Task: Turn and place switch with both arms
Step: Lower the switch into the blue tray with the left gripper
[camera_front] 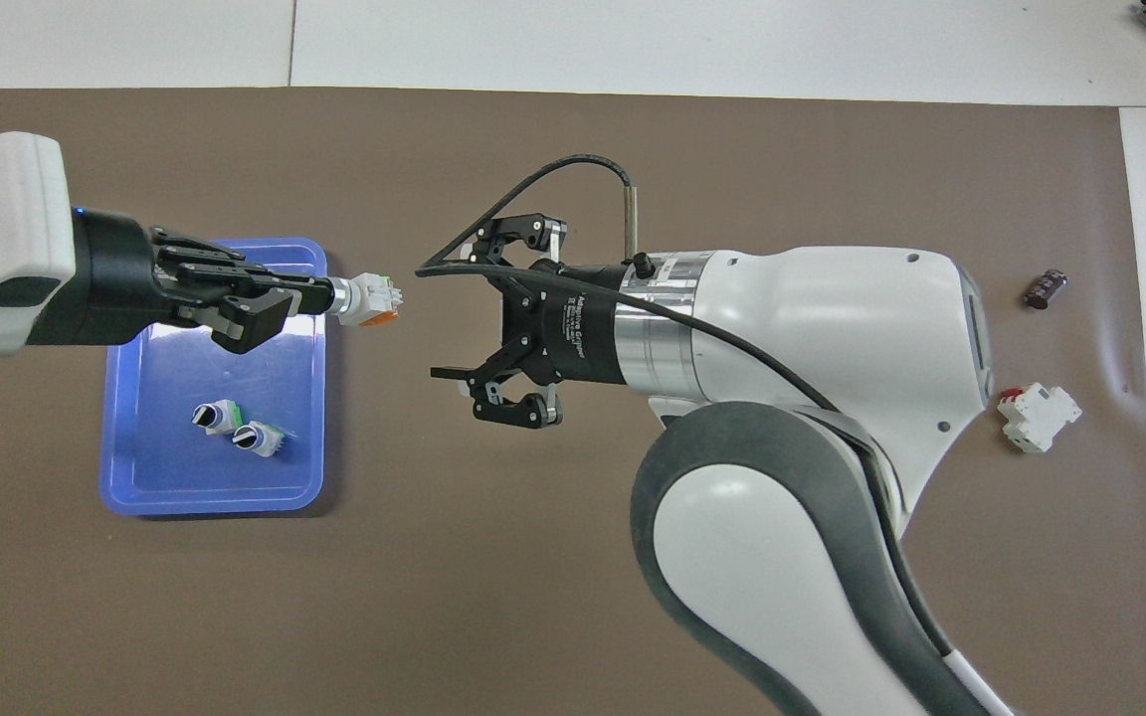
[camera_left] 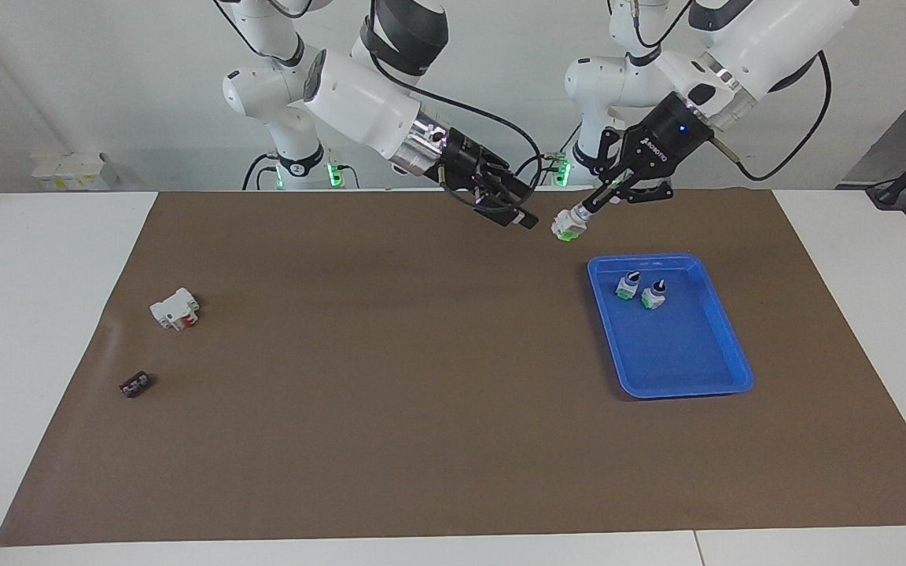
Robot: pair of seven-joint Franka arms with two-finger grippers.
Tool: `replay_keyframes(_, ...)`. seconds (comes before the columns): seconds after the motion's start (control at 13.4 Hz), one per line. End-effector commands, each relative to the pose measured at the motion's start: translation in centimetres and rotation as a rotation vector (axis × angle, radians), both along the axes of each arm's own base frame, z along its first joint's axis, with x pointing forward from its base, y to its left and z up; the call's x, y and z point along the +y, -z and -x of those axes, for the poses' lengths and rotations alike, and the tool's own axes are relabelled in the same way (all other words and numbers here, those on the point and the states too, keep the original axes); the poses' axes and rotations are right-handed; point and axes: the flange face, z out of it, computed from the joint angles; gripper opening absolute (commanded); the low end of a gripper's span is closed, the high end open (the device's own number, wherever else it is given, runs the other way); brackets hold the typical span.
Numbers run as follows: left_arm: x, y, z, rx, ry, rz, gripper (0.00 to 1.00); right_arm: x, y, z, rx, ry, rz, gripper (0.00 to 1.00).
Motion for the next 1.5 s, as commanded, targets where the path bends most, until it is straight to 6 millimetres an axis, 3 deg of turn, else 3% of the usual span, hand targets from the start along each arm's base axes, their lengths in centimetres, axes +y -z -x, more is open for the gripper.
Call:
replay_keyframes(0.0,0.1,0.2,0.2,-0.053,0.011,-0.103,0.0,-2.0,-2.1,0.8,-0.09,-0.044,0.06,1.0)
replay_keyframes(0.15,0.5,1.5,0.4,-0.087,0.008,-0.208,0.0,-2.3,-3.1,1.2,-0.224,-0.112,0.187,1.0)
replay_keyframes(0.3,1.3,4.0,0.6,-0.104,-0.002,-0.289,0.0,-2.4,-3.4,1.5,-0.407,-0.241,0.366,1.0)
replay_keyframes(0.45,2.0,6.5,0.1,-0.121,0.008,-0.39,0.0,-3.3,-3.2,1.0,-0.496,-0.311,0.438,1.0)
replay_keyframes(0.67,3.5,11.8,-1.2,-0.115,0.008,-0.488,0.0,-6.9,-3.0,-0.9,-0.59,-0.373,0.549,1.0)
replay_keyframes(1.05,7.2,20.3,-3.4,0.007,-0.037,-0.509,0.0,-13.6,-2.9,-3.2,-0.7,-0.533,0.68,1.0)
replay_keyframes(1.42,9.3,25.8,-0.8,0.054,-0.061,-0.521,0.0,-17.9,-3.1,-3.0,-0.726,-0.751,0.828,1.0)
